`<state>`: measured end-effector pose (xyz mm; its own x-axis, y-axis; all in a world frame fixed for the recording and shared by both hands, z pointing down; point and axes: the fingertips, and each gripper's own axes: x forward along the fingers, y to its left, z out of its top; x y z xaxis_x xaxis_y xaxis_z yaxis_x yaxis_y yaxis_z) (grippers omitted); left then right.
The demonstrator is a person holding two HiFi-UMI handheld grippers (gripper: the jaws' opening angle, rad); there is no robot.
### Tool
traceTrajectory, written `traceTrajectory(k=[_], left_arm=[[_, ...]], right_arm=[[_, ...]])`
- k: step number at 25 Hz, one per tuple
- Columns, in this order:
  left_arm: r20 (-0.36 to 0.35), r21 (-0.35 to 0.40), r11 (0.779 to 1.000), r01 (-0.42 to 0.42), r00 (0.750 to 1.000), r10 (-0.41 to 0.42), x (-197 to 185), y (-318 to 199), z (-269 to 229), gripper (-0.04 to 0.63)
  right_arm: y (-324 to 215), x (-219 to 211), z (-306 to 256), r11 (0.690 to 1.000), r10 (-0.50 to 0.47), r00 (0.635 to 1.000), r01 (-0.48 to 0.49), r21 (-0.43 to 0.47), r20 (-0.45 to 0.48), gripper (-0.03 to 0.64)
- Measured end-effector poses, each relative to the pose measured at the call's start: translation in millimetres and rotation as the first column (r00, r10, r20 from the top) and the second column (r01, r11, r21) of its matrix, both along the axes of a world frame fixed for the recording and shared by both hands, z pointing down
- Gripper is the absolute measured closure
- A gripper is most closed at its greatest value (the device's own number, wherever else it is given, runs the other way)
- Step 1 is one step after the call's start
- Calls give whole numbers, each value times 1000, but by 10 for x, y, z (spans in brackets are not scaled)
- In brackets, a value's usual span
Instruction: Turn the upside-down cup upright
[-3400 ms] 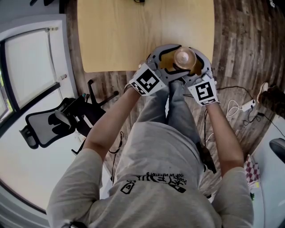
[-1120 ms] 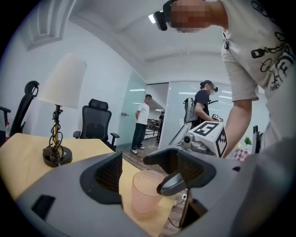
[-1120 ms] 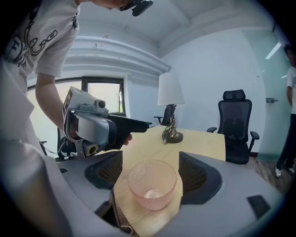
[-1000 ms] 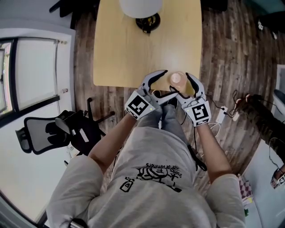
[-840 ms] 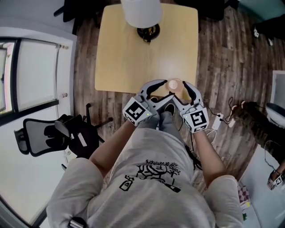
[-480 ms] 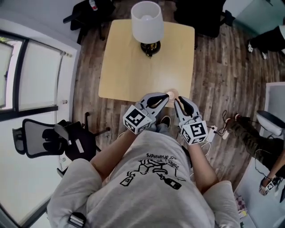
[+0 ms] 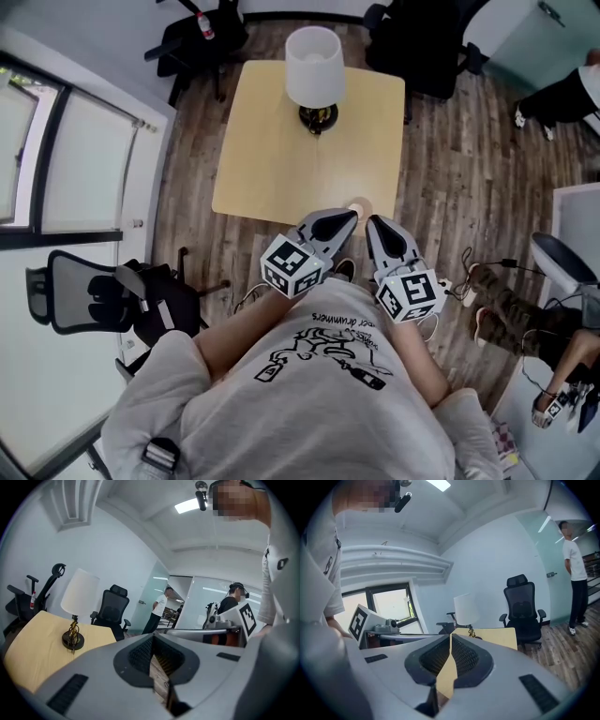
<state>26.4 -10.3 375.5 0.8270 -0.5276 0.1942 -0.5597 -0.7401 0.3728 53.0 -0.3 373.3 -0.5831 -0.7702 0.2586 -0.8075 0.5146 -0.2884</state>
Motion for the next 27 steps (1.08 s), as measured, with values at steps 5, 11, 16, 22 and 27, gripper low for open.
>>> traceTrajectory(k=[5, 11, 16, 22, 27], left_arm=[[9, 0, 1000, -2, 1000, 2, -1, 83, -93, 588], [14, 29, 999, 14, 1000, -15, 50, 90, -139, 588], [21, 33, 999, 24, 999, -25, 56, 70, -132, 588], [26, 34, 999, 28, 999, -29, 34, 55, -103, 588], [28, 31, 999, 32, 999, -33, 30, 18, -77, 588]], right_arm=[[58, 31, -156, 999, 37, 999, -37, 21, -3, 592], [107, 64, -131, 999, 43, 999, -42, 31, -17, 592], [101, 91, -85, 998, 47, 999, -47, 29, -17, 592], [68, 86, -63, 998, 48, 999, -47, 30, -24, 592], [49, 101, -18, 999, 50, 998, -49, 20, -25, 592]])
